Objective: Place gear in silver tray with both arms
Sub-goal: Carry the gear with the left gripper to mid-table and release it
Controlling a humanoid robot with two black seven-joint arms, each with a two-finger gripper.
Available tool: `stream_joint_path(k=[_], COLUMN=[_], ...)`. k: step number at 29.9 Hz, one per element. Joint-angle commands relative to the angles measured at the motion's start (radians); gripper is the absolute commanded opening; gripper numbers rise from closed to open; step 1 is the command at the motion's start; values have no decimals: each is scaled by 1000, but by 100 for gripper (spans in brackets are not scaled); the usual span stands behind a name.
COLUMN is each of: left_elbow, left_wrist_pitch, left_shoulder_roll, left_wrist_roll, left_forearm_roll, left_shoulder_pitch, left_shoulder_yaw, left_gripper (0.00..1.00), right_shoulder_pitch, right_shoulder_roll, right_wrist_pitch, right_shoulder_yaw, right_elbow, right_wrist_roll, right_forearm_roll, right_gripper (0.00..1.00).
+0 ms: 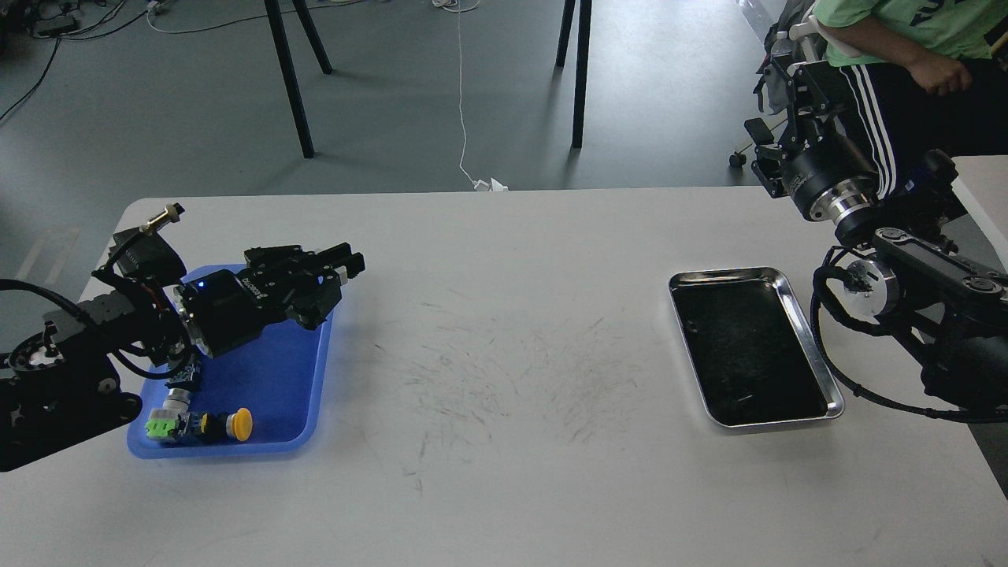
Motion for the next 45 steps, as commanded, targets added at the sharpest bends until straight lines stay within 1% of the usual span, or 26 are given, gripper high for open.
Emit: stream_joint_path(k=[1, 8, 13, 17, 20, 24, 28, 33, 36, 38, 45], left_elbow=[27, 156, 278, 341, 407, 444, 478, 481, 483, 483, 483], left_wrist_pitch=[-2, -1, -4, -2, -2, -4, -7, -13, -16, -22, -42], left_shoulder_roll=[-128, -370, -527, -653, -714, -759, -760, -760, -760, -760, -760], left_wrist_roll=[0, 0, 0, 0, 0, 0, 0, 0, 0, 0, 0], left_forearm_roll=[-1, 0, -3, -6, -7, -10, -13, -15, -16, -16, -18], left_shoulder_pitch=[-63, -81, -78, -71, -60, -38, -29, -8, -5, -5, -5], left_shoulder_yaw=[81, 185, 196, 213, 224, 225, 227, 225, 225, 225, 225], left_gripper=[16, 17, 17, 17, 17, 18, 18, 20, 23, 27, 33], right_shoulder_pitch=[24, 43, 44, 44, 43, 43, 49, 50, 50, 52, 49], right_shoulder_roll=[-1, 1, 2, 4, 4, 6, 9, 15, 18, 18, 22], right_wrist_pitch=[-2, -2, -2, -2, -2, 0, 0, -2, 0, 0, 0], right_shoulder_yaw=[-14, -39, -39, -40, -40, -47, -65, -65, -65, -54, -45], right_elbow=[-7, -34, -51, -58, -58, -64, -67, -68, -67, -70, -74], right_wrist_roll=[0, 0, 0, 0, 0, 0, 0, 0, 0, 0, 0], right_forearm_roll=[0, 1, 1, 1, 0, 0, 0, 1, 3, 9, 9], right_gripper=[94, 94, 94, 94, 94, 94, 94, 94, 94, 94, 94])
